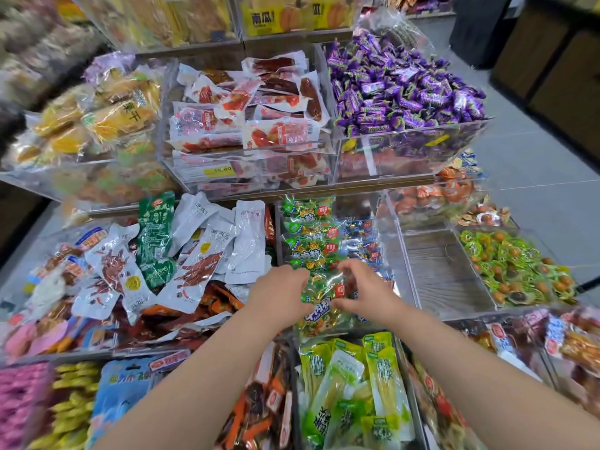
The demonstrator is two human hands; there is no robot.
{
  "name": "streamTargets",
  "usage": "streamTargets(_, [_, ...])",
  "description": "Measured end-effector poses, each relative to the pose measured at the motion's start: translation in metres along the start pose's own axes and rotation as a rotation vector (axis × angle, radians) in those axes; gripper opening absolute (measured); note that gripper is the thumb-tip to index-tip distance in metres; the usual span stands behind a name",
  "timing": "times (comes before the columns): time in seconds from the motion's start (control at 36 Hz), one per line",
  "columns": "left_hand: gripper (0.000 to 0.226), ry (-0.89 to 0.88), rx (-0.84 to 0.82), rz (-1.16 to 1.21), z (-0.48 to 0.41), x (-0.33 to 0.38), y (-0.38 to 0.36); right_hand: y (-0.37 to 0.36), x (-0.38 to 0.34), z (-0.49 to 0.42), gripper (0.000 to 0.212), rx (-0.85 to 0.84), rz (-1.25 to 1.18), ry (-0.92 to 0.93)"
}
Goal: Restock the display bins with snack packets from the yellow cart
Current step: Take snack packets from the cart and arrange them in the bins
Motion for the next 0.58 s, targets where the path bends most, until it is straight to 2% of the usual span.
streamTargets(0.03, [0.040, -0.005, -0.036, -0.063, -0.002, 0.003, -0.004, -0.003, 0.004, 0.001, 0.073, -0.012, -0.031, -0.029])
streamTargets(0.11, [0.075, 0.003, -0.158, -0.230, -0.007, 0.008, -0.020, -0.015, 0.014, 0.007, 0.104, -0.102, -0.156, -0.090])
streamTargets(0.17, [0.081, 0.021, -0.194, -0.293, -0.009, 0.009, -0.027, -0.022, 0.015, 0.011, 0.114, -0.146, -0.144, -0.076])
streamTargets(0.25, [0.073, 0.017, -0.202, -0.323, -0.014, 0.011, -0.030, -0.025, 0.013, 0.011, 0.113, -0.098, -0.058, -0.041])
streamTargets(0.36, [0.051, -0.056, -0.108, -0.323, -0.023, 0.017, -0.023, -0.024, 0.007, 0.003, 0.096, 0.037, 0.043, 0.019])
streamTargets(0.5, [0.060, -0.109, -0.073, -0.346, -0.020, 0.012, -0.025, -0.029, 0.005, 0.003, 0.089, 0.112, 0.199, 0.044])
streamTargets(0.58, [0.063, -0.126, -0.125, -0.482, -0.008, 0.004, -0.044, -0.038, 0.002, 0.008, 0.092, 0.035, 0.303, 0.095])
Point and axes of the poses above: each hand's wrist, its own z-axis away from the middle knuckle, its own y-axis out of the back of the hand, x = y × z, the point moved 8 cm from there along -z, towards the middle knuckle, and after that the axes turned 2 degrees about x, right-handed, at the moved point
